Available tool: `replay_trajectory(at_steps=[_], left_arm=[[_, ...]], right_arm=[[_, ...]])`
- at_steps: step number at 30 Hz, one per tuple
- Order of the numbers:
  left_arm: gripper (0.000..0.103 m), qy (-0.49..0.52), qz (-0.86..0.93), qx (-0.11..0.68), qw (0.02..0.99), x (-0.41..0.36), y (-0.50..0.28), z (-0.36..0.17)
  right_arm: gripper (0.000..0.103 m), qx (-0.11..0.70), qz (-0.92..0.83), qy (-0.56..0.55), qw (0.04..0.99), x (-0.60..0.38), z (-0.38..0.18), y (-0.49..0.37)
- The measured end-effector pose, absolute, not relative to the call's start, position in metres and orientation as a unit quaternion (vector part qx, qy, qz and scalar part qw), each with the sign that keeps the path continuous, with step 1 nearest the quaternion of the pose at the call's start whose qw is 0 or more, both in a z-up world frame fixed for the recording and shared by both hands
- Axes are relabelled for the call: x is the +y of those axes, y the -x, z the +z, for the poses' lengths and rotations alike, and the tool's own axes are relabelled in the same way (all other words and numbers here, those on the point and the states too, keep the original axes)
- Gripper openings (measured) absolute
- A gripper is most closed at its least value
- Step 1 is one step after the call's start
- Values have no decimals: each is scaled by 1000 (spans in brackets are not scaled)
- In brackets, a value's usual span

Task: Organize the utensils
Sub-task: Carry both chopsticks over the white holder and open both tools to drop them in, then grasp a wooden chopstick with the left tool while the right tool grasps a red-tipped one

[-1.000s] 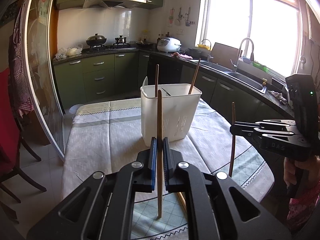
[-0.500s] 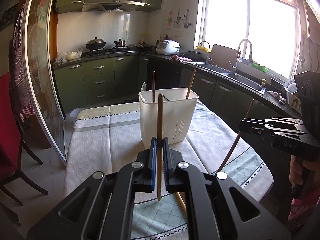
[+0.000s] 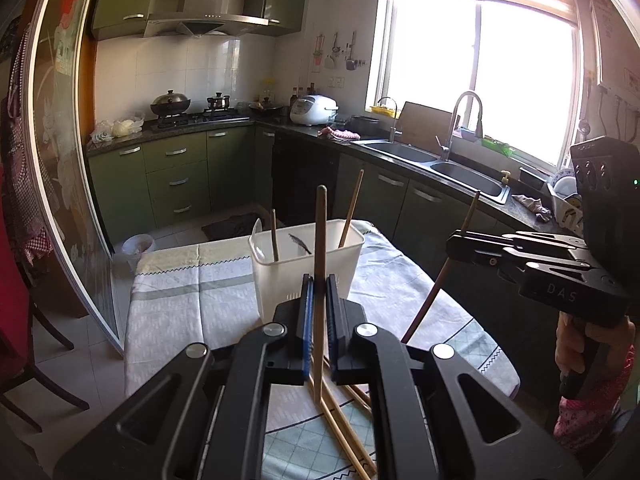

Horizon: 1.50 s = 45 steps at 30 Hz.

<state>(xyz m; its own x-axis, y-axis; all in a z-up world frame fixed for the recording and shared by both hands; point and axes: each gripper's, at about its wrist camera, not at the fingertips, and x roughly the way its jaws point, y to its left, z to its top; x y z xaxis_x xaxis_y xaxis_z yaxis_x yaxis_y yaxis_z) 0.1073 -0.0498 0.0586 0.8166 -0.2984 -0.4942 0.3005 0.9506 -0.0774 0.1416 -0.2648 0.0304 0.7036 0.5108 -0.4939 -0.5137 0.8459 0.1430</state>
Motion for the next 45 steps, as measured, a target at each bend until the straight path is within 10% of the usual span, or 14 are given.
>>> replay_trajectory(at_steps=[20,45], left_arm=[[6,-24,-106,175,978,-86,-215,150],[21,-42,-97,273,956,-88,-229,86]], right_arm=[[6,172,235,-11,957,-278,152,-221],[8,263,228,27,937,-231,45,-302]])
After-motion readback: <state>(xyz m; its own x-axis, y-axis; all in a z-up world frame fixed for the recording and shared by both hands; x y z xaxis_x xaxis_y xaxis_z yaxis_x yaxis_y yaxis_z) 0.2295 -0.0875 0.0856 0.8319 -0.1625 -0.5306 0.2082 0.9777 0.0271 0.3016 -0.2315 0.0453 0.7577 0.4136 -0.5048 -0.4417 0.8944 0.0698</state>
